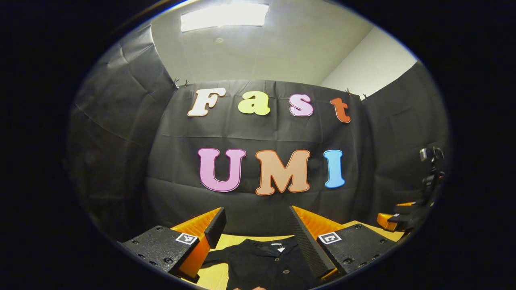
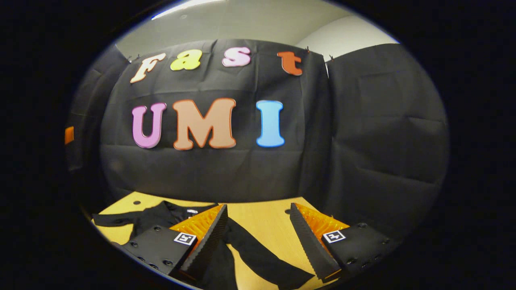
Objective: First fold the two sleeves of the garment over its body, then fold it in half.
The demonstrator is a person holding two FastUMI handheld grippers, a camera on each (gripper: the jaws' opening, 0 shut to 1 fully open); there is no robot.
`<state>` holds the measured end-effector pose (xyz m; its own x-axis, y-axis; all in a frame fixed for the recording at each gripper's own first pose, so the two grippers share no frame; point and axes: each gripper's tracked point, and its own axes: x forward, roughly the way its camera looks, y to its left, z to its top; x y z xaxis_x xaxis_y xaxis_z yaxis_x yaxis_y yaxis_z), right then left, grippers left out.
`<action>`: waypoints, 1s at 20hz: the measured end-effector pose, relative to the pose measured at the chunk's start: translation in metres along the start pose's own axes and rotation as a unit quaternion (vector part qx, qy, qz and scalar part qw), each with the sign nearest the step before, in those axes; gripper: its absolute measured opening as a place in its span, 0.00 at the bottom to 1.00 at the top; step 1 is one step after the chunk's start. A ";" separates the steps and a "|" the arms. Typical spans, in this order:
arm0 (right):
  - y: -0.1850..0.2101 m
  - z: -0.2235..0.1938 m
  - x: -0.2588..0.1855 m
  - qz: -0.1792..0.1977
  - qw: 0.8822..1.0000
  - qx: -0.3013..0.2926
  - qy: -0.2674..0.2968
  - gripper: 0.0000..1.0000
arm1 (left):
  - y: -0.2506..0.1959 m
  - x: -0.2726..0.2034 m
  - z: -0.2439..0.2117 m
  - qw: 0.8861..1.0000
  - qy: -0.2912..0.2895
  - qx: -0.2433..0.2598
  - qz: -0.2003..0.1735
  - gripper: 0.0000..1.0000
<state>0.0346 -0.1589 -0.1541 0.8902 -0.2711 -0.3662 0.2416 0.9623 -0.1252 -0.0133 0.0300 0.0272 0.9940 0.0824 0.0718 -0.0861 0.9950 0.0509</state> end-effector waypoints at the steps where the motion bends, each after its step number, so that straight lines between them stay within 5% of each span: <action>1: -0.010 -0.018 0.008 -0.008 1.000 -0.005 0.021 0.98 | 0.000 0.000 0.000 1.000 0.001 0.002 0.003 0.92; 11: -0.074 -0.183 0.017 -0.039 0.977 -0.041 0.203 0.99 | -0.002 -0.009 -0.010 0.999 0.023 0.016 0.021 0.92; 20: -0.090 -0.273 0.000 -0.029 0.953 -0.030 0.300 0.99 | -0.012 -0.008 -0.009 0.999 0.028 0.028 0.019 0.93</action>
<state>-0.0926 -0.2518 -0.3948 0.4914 -0.3054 -0.8157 0.2455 0.9471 -0.2067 -0.0195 0.0177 0.0171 0.9920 0.1245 0.0199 -0.1260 0.9864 0.1056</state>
